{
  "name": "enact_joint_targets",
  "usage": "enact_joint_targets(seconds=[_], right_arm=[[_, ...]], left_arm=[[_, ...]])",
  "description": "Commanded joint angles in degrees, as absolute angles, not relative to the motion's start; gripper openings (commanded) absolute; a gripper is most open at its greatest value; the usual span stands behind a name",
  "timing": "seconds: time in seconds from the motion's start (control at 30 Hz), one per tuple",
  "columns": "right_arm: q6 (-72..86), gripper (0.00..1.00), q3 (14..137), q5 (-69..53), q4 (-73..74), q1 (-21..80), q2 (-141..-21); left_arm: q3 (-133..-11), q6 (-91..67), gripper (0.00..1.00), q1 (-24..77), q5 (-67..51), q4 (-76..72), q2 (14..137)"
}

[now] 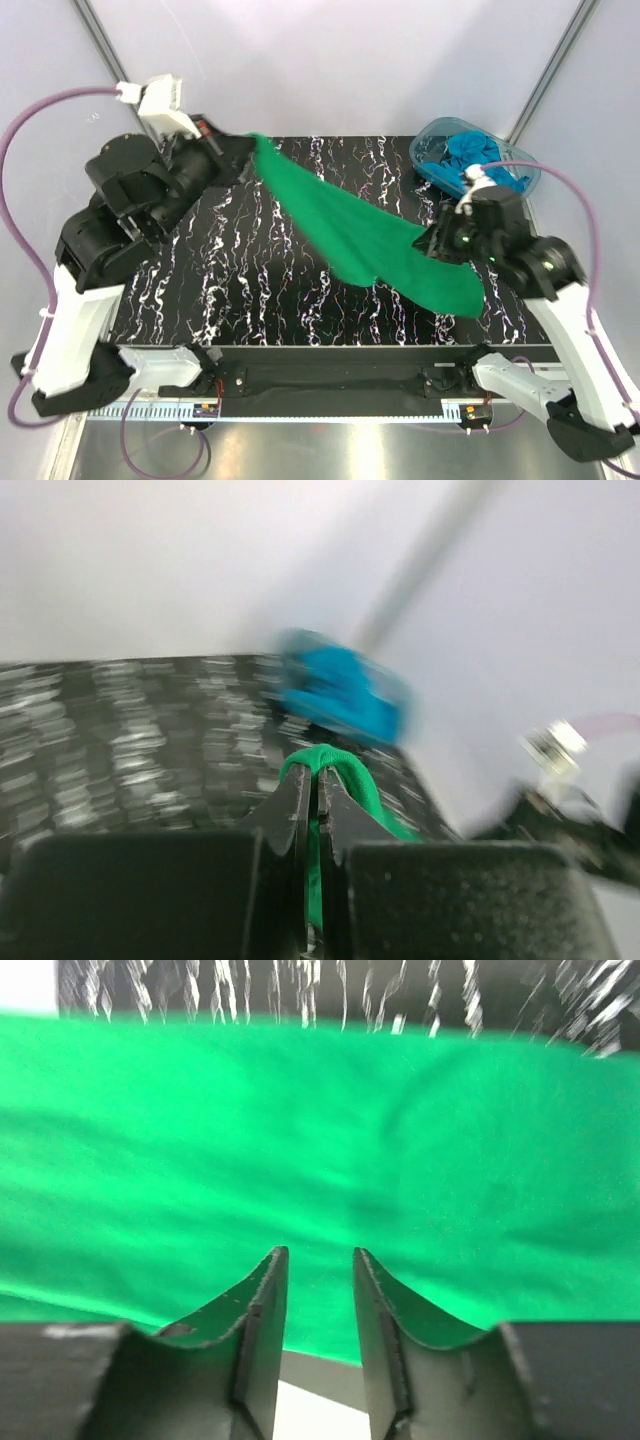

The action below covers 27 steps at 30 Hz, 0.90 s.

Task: Fold and stack the t-shirts
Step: Flatten the tshirt out

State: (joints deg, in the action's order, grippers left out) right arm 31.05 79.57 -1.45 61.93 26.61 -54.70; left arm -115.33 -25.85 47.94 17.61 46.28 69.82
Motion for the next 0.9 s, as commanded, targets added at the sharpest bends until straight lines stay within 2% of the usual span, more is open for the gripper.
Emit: enact_joint_targets(seconds=[0.0,0.03,0.1,0.17,0.2,0.27,0.33,0.37,0.4,0.47,0.53,0.73,0.87], right_arm=[[33.3,0.41,75.0,-10.8,58.5,26.7,-59.2],[33.5,0.44,74.3,-11.7,57.9,26.7,-59.8],[34.2,0.46,72.5,-13.8,56.5,26.7,-61.6],[34.1,0.5,72.0,-15.0,56.3,26.8,-63.8],[33.8,0.53,71.7,-15.5,56.3,26.7,-65.2],[33.7,0.54,70.8,-16.7,56.6,26.7,-66.5],[33.5,0.56,69.9,-17.6,57.1,26.8,-67.8],[33.7,0.57,68.2,-17.8,57.5,26.9,-68.7],[34.1,0.61,67.2,-17.8,57.7,26.9,-69.1],[36.2,0.67,63.9,-17.8,57.9,27.0,-69.9],[37.3,0.68,61.4,-18.2,57.8,27.2,-69.9],[42.2,0.68,54.1,-15.2,58.2,29.6,-72.0],[50.1,0.64,49.3,-8.5,56.9,29.6,-69.4]], left_arm=[[-101.8,-29.7,0.0,41.9,27.2,50.4,67.2],[-97.1,-30.7,0.0,39.9,25.9,50.5,64.9],[-88.2,-34.8,0.51,33.4,22.7,53.4,63.1],[-78.9,-34.1,0.81,29.4,21.1,55.3,61.8],[-75.8,-33.6,0.85,29.4,22.3,56.1,61.2],[-73.7,-33.0,0.86,29.4,22.8,57.6,60.1],[-70.1,-32.4,0.81,29.6,20.4,56.3,57.1],[-68.5,-31.5,0.79,29.6,15.1,53.0,55.8],[-67.1,-31.5,0.74,29.7,12.8,52.0,55.2],[-62.7,-31.6,0.7,31.8,8.6,48.5,54.3],[-59.6,-31.6,0.61,37.6,3.1,45.5,55.2],[-51.3,-32.9,0.6,54.8,5.3,42.8,64.9],[-47.8,-29.9,0.63,59.4,5.8,37.3,68.0]])
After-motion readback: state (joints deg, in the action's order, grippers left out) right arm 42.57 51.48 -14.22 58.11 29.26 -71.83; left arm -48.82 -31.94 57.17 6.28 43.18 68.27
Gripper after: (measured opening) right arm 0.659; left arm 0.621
